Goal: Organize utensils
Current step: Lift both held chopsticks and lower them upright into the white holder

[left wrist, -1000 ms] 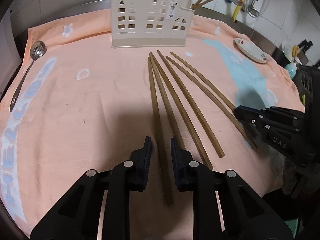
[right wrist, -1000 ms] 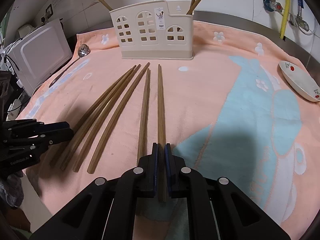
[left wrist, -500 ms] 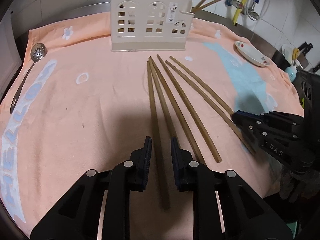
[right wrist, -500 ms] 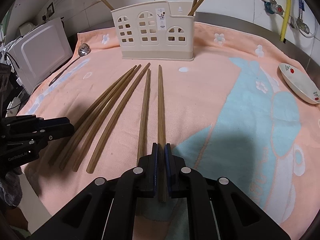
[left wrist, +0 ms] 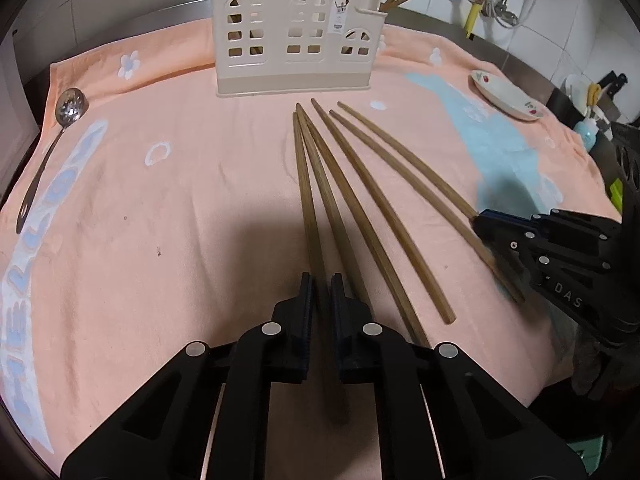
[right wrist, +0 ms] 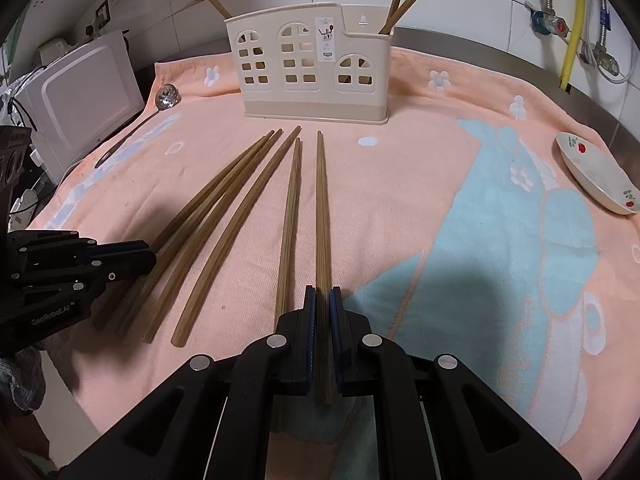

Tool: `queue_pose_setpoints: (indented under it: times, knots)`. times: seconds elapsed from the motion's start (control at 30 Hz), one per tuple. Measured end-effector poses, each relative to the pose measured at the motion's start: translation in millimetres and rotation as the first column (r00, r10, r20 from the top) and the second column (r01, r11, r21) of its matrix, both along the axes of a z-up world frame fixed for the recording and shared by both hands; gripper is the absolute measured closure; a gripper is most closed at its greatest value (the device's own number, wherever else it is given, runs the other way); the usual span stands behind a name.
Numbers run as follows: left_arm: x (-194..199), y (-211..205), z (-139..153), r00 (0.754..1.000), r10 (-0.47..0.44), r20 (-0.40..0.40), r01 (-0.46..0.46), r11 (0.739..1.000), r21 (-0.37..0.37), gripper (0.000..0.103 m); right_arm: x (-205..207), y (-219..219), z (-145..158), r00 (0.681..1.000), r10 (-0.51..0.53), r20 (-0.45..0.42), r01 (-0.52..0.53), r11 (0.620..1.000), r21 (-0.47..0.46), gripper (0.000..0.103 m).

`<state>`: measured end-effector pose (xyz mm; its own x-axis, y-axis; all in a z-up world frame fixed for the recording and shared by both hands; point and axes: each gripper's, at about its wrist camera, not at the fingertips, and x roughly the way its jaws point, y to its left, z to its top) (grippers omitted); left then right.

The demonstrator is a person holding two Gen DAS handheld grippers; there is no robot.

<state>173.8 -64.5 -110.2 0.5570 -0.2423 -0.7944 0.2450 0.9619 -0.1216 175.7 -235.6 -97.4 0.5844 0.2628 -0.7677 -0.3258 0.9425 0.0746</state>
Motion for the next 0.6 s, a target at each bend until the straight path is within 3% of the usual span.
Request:
queue_pose_setpoints:
  times: [0.27, 0.6]
  knots:
    - [-0.4, 11.0, 30.8, 0.997, -0.003, 0.075, 0.005, 1.0, -0.019, 0.097, -2.8, -2.8, 38.2, 0.996, 0.008, 0.086, -0.008, 1.0, 0.003, 0.096]
    - [9.2, 18.5, 88.9, 0.978, -0.04, 0.203, 0.049, 0.998, -0.039, 0.097, 18.9, 0.6, 115.6, 0.978, 0.055, 0.199, -0.066, 0.997, 0.047, 0.096]
